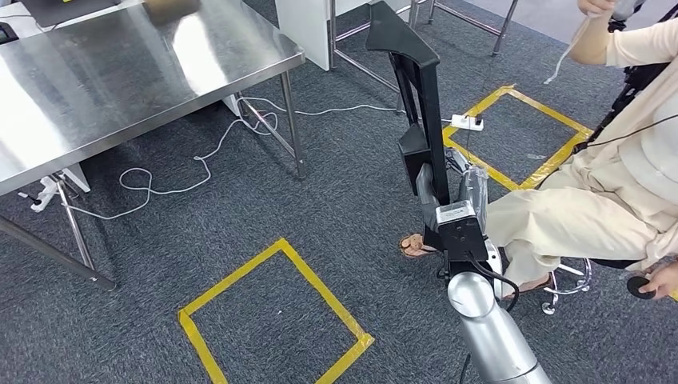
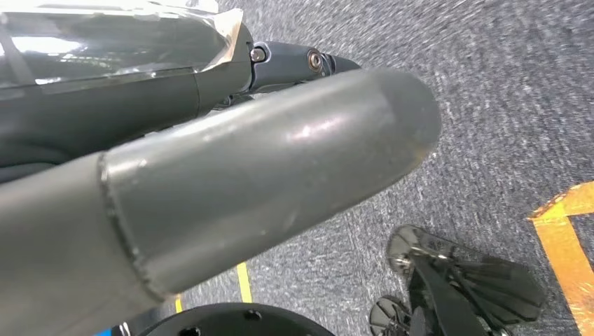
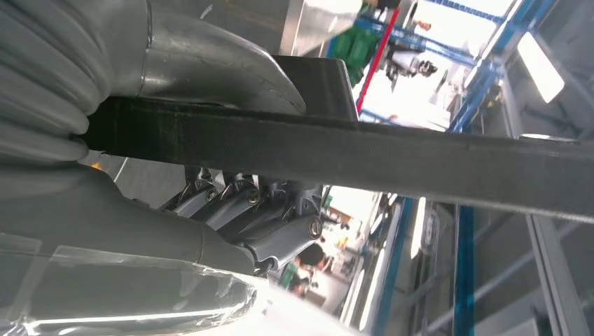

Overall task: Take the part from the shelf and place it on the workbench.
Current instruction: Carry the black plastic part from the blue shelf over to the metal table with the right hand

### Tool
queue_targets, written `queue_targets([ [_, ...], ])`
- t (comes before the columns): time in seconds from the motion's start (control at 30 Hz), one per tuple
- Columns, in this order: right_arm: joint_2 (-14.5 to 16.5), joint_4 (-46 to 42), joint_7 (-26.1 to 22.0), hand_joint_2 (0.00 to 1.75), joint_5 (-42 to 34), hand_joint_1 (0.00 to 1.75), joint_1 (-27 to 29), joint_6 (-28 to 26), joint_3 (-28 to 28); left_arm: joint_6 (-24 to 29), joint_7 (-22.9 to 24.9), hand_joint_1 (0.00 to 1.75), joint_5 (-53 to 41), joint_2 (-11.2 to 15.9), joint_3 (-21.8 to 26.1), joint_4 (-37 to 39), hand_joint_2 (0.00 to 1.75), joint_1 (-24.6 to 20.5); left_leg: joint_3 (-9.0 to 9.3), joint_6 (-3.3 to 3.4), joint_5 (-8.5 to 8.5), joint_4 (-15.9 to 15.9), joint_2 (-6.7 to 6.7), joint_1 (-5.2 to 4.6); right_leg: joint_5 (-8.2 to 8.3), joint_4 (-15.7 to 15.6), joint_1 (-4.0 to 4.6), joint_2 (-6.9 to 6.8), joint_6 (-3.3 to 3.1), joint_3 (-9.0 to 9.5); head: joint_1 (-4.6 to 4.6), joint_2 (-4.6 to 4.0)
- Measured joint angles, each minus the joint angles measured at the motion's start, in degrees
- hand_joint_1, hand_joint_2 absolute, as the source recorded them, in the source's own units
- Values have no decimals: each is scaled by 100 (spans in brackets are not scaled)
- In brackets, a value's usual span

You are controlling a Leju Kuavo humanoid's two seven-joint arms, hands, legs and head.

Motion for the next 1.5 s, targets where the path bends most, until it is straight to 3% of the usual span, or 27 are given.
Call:
queue_targets([
  [0.03,2,0,1,175,3,175,4,-1,1,-1,0,0,-1,0,1,0,0,1,-77,3,12,117,8,4,-8,0,8,-58,-9,4,1,0],
  [0.07,4,0,2,175,8,175,4,-1,1,-1,1,0,-1,0,1,0,0,4,-39,15,126,12,16,5,-16,0,14,-109,-16,13,0,0],
  [0.17,6,0,9,175,38,175,-24,-4,1,-1,1,0,-7,8,1,0,0,-3,529,113,638,-1089,183,-26,-51,-1,49,-227,-4,55,2,1],
  [0.23,4,0,11,175,49,175,-51,-8,1,0,-4,0,-12,18,0,-1,0,-17,719,162,709,-1459,272,-80,-76,-7,70,-291,40,71,5,0],
  [0.3,3,-1,-1,175,57,175,-67,-10,2,-1,-13,0,-14,27,2,-1,0,-21,738,196,701,-1513,208,-104,-93,-23,83,-339,101,89,6,0],
  [0.37,-9,3,-68,175,43,175,-86,-19,4,-5,-35,0,-12,32,6,-2,0,-18,809,250,744,-1605,143,-81,-163,92,84,-213,141,52,9,0],
  [0.4,-22,6,-117,175,13,175,-99,-23,4,-16,-61,0,-7,34,10,-2,0,-23,847,277,768,-1648,114,-64,-258,294,82,-99,140,-44,15,0],
  [0.47,-54,27,-197,175,-74,175,-113,-31,5,-68,-148,0,24,33,27,-2,0,-37,864,309,776,-1670,45,-57,-546,1030,66,88,107,-442,20,0],
  [0.53,-80,61,-221,175,-127,175,-111,-31,5,-138,-284,0,72,29,64,-2,0,-39,870,315,766,-1666,-40,-58,-670,1572,62,130,142,-784,23,0],
  [0.57,-89,74,-229,175,-139,175,-109,-31,5,-175,-365,0,99,27,86,-2,0,-34,878,311,758,-1661,-77,-57,-587,1521,60,135,191,-798,24,0],
  [0.63,-102,85,-243,175,-154,175,-108,-42,5,-246,-541,0,152,26,129,-3,0,-22,901,282,731,-1642,-147,-52,-224,806,40,139,303,-504,25,0],
  [0.67,-107,87,-250,175,-156,175,-105,-50,5,-287,-635,0,171,27,150,-4,0,-19,905,251,706,-1618,-178,-64,-62,414,36,144,320,-329,26,0],
  [0.73,-110,88,-260,175,-156,175,-85,-72,3,-382,-826,0,226,28,198,-4,0,-18,896,229,658,-1571,-215,-90,109,-24,19,152,268,-122,25,0],
  [0.83,-108,80,-272,175,-155,175,-39,-105,-4,-727,-1218,0,341,33,295,-4,0,7,892,327,648,-1562,-207,-103,133,-58,21,164,202,-101,22,0],
  [0.93,-113,72,-325,175,-179,175,-8,-83,-26,-1035,-1661,0,343,35,358,-4,0,19,914,336,652,-1596,-189,-99,128,-57,39,177,184,-100,22,0],
  [1.07,-137,96,-430,175,-268,175,-42,41,-34,-1396,-1972,0,380,35,399,-4,0,22,925,299,652,-1621,-186,-95,119,-56,52,180,138,-101,22,0],
  [1.23,-191,172,-490,175,-362,175,-143,123,-34,-1657,-2109,0,462,35,467,-2,0,29,930,171,652,-1632,-186,-84,116,-53,66,178,134,-102,22,0],
  [1.5,-295,276,-585,175,-566,175,-257,203,-24,-1814,-2209,0,535,33,582,-2,0,35,922,173,642,-1618,-187,-121,117,-63,45,177,138,-97,22,0],
])
